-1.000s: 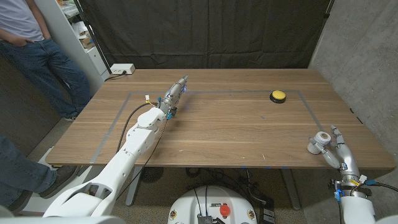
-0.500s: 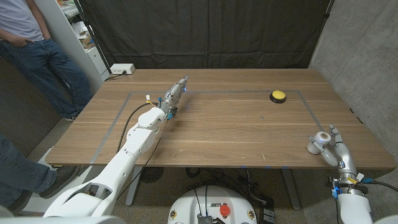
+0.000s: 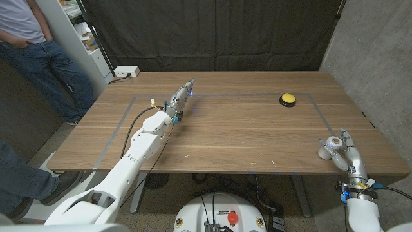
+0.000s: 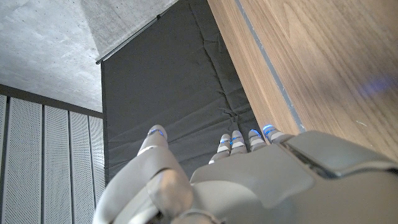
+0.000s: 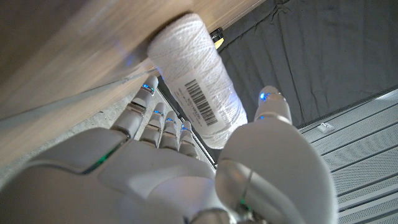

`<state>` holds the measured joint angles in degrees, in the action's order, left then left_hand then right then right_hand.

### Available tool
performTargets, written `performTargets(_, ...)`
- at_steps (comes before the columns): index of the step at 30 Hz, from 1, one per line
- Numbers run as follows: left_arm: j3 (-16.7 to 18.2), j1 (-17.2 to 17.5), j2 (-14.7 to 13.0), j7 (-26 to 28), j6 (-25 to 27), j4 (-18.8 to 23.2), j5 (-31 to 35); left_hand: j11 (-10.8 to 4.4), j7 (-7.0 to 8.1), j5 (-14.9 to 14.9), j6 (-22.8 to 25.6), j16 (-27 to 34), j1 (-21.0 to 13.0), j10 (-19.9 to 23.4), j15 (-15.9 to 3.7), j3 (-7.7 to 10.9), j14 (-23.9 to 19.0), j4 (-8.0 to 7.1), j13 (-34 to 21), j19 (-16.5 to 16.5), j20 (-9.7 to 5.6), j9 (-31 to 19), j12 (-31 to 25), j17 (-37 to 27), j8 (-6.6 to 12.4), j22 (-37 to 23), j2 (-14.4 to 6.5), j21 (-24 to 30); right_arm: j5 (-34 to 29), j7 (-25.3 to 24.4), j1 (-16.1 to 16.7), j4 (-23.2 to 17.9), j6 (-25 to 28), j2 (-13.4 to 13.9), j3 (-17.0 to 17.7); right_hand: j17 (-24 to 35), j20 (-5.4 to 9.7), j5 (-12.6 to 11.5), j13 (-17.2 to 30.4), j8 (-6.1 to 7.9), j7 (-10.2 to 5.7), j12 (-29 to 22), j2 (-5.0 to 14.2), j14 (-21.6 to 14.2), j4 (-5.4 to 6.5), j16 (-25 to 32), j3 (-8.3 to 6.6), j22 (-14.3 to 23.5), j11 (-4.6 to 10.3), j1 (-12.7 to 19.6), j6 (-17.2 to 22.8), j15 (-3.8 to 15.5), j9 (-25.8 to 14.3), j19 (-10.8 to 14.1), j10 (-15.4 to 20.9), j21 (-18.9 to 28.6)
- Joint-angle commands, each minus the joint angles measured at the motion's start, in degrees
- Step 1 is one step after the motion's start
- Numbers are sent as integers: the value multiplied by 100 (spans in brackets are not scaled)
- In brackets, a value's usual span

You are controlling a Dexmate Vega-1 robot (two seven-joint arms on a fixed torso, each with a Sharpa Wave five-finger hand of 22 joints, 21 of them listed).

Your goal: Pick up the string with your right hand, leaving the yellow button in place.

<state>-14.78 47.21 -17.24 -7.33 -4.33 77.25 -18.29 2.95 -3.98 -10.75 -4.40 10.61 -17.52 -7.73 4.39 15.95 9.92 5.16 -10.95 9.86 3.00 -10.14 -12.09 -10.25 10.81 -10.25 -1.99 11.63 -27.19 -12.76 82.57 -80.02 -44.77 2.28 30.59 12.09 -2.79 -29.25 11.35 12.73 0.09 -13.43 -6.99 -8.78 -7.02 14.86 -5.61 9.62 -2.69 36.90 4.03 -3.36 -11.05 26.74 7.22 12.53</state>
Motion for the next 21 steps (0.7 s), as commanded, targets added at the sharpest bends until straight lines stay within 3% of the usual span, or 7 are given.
performTargets(1, 10, -64, 30, -48, -63, -155, -18, -19, -4, 30, 35, 17, -1, -6, 12, 10, 121, 16, -15, 362, 51, -18, 5, -23, 5, -17, -44, -18, -199, -302, -46, -47, 126, -85, -77, 26, 31, -65, 47, 44, -29, -102, 35, -212, -16, 97, 50, 20, 66, 111, 131, 28, -33, 174, 322, 36)
performTargets(5, 6, -96, 44, -98, -78, -222, -39, -22, -2, 30, 35, 16, 1, -14, 15, 10, 123, 18, -15, 366, 55, -18, 8, -23, 5, -17, -46, -19, -269, -383, -29, -87, 164, -91, -114, 47, 35, -97, 87, 66, -107, -240, 89, -274, -1, 101, 68, 25, 153, 163, 254, 104, -39, 180, 753, -14)
performTargets(9, 10, -123, 60, -109, -104, -275, -42, -19, -3, 30, 37, 15, 2, -23, 14, 10, 128, 19, -15, 369, 61, -18, 11, -23, 5, -17, -47, -20, -325, -473, -16, -134, 226, -115, -144, 66, 61, -124, 129, 147, -150, -333, 155, -453, -5, 154, 66, 27, 135, 254, 534, 242, -44, 224, 1066, -40)
performTargets(15, 7, -178, 69, -145, -126, -354, -44, -25, -5, 30, 36, 14, 5, -22, 13, 9, 132, 22, -15, 373, 61, -18, 11, -23, 4, -18, -49, -21, -372, -588, -4, -140, 243, -104, -186, 110, 138, -151, 184, 215, -135, -434, 242, -808, -16, 279, 56, 30, 171, 395, 817, 352, -54, 466, 1422, -2)
performTargets(18, -1, -210, 75, -156, -136, -399, -35, -20, -2, 30, 37, 15, 6, -27, 12, 8, 132, 24, -15, 374, 70, -18, 12, -23, 4, -18, -50, -21, -365, -636, -8, -150, 283, -128, -204, 137, 181, -156, 227, 210, -142, -487, 277, -1032, -22, 359, 54, 33, 221, 464, 866, 386, -58, 686, 1569, 50)
performTargets(21, 1, -240, 90, -160, -138, -442, -40, -24, -4, 30, 36, 14, 8, -31, 13, 8, 134, 25, -15, 375, 69, -18, 13, -23, 3, -18, -51, -21, -392, -697, -10, -145, 294, -130, -224, 197, 256, -155, 315, 196, -136, -561, 341, -1460, -31, 503, 49, 43, 228, 596, 968, 431, -67, 1176, 1723, 169)
